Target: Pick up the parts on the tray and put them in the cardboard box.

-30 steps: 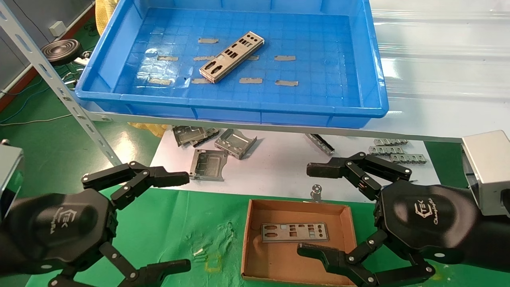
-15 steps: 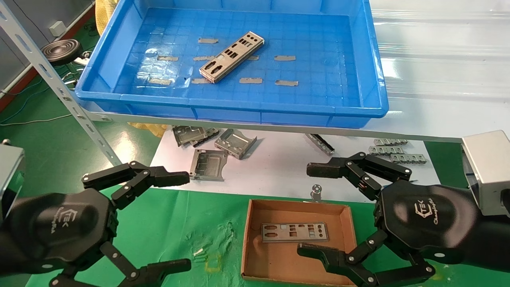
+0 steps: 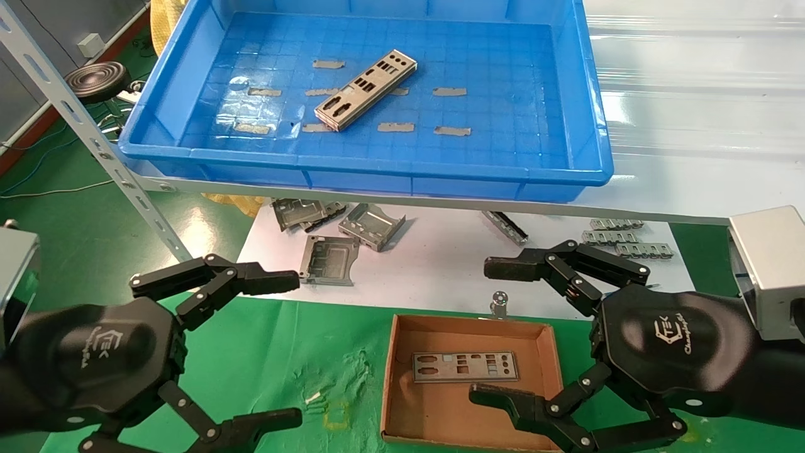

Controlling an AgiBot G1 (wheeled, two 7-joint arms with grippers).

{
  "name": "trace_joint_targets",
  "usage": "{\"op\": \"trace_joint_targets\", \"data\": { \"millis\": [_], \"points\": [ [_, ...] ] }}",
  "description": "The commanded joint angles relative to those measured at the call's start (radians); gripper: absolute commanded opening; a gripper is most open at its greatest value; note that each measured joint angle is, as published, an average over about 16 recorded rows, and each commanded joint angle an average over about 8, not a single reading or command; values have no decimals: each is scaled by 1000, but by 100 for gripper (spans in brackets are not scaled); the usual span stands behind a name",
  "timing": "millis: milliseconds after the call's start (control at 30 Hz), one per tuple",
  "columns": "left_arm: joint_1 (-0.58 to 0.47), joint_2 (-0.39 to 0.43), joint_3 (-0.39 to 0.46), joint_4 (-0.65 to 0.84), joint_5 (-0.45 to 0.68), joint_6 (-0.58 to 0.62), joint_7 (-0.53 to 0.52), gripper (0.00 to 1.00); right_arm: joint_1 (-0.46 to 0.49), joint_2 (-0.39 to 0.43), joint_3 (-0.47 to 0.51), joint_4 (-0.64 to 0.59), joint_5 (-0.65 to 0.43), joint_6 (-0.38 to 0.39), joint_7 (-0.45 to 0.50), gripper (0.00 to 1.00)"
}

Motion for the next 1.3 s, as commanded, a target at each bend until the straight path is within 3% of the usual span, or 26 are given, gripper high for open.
{"op": "trace_joint_targets", "data": {
  "millis": [33, 1300],
  "points": [
    [0, 0, 0, 0, 0, 0, 0, 100, 0, 0, 0, 0, 0, 0, 0, 100],
    [0, 0, 0, 0, 0, 0, 0, 100, 0, 0, 0, 0, 0, 0, 0, 100]
  ]
}}
